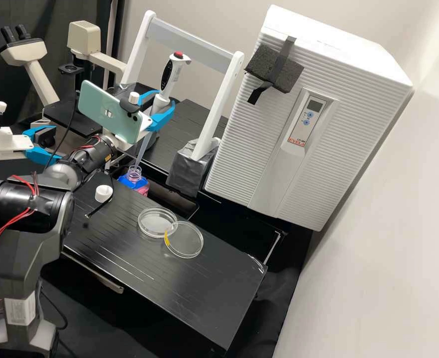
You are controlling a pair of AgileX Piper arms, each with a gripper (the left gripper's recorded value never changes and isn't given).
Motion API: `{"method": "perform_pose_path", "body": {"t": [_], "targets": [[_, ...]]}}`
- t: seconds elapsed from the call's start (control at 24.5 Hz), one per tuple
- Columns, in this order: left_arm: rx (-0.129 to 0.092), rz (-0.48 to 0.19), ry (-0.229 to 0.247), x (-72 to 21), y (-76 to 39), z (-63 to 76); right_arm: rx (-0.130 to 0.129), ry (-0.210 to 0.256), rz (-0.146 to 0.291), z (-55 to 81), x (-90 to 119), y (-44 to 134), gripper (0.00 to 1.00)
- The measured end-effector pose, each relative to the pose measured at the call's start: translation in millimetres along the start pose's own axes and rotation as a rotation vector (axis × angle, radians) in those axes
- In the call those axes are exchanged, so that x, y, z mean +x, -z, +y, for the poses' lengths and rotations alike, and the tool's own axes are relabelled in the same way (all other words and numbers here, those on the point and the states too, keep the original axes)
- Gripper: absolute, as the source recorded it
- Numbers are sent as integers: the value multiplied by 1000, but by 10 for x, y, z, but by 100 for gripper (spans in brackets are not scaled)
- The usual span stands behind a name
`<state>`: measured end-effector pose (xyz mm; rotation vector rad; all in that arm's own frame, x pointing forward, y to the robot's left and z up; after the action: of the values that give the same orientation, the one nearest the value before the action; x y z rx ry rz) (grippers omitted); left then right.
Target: Use the pipette
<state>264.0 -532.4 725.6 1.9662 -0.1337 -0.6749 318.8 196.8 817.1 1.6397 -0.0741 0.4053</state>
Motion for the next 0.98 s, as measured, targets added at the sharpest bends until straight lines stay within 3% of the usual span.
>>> {"method": "perform_pose_path", "body": {"t": [0.16, 0.37, 0.73, 0.98], "targets": [[0, 0, 0, 0, 0, 0, 1, 15, -15, -102, 12, -73, 0], [0, 0, 0, 0, 0, 0, -10, 12, -34, -124, 14, -155, 0], [0, 0, 0, 0, 0, 0, 46, 29, -67, -180, -64, -309, 0], [0, 0, 0, 0, 0, 0, 65, 31, -85, -196, -61, -379, 0]]}}
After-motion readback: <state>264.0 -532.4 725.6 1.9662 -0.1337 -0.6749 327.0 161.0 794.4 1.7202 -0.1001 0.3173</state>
